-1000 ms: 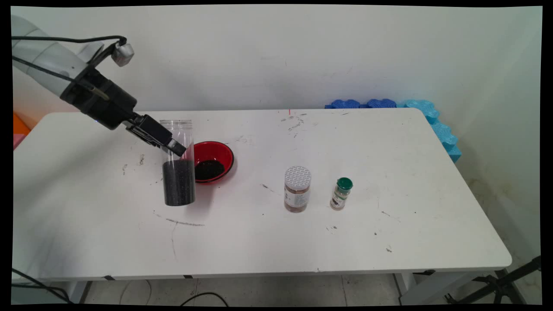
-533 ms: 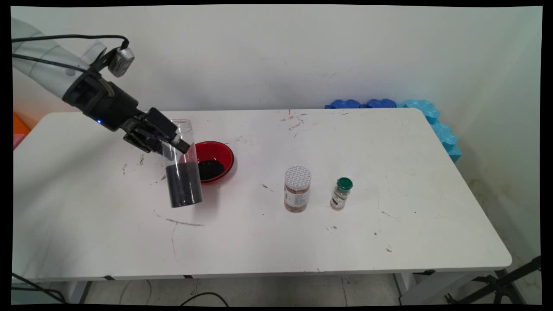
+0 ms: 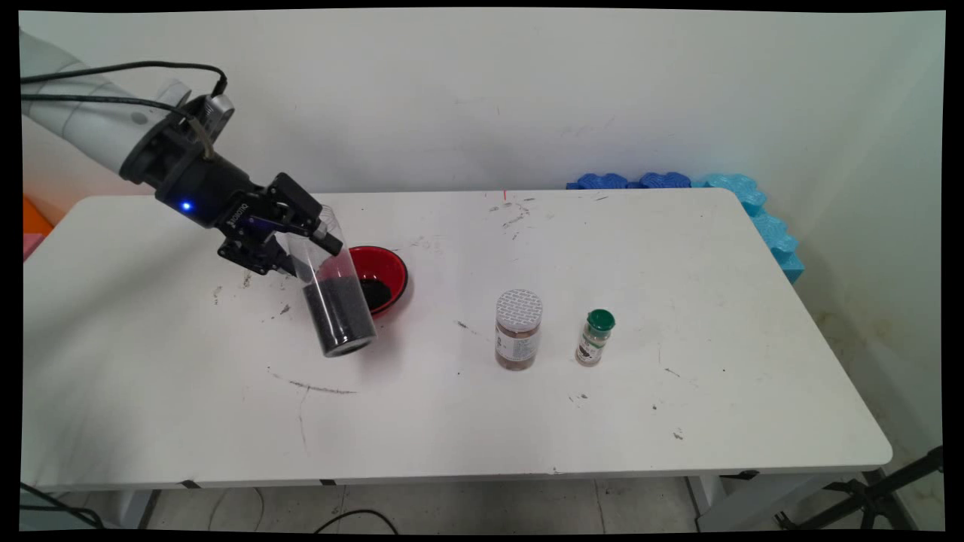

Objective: Pour the black seasoning powder in the red bowl

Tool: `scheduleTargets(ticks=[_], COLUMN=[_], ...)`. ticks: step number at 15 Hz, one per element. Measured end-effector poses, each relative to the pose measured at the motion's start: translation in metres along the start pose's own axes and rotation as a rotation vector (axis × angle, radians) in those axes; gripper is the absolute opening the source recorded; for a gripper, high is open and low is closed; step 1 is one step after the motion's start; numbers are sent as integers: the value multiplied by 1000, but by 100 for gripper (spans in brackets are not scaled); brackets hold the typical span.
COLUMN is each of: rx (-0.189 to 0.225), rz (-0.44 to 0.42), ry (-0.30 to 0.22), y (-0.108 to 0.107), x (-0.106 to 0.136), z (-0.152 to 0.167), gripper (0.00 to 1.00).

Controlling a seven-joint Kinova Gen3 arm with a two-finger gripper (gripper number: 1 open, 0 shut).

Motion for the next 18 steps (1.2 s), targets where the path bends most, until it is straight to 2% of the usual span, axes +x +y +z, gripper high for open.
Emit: scheduleTargets(ticks=[18], rx=[-94], rz=[-507], ry=[-20], y=[-8], x=[22], z=[14], gripper=[0])
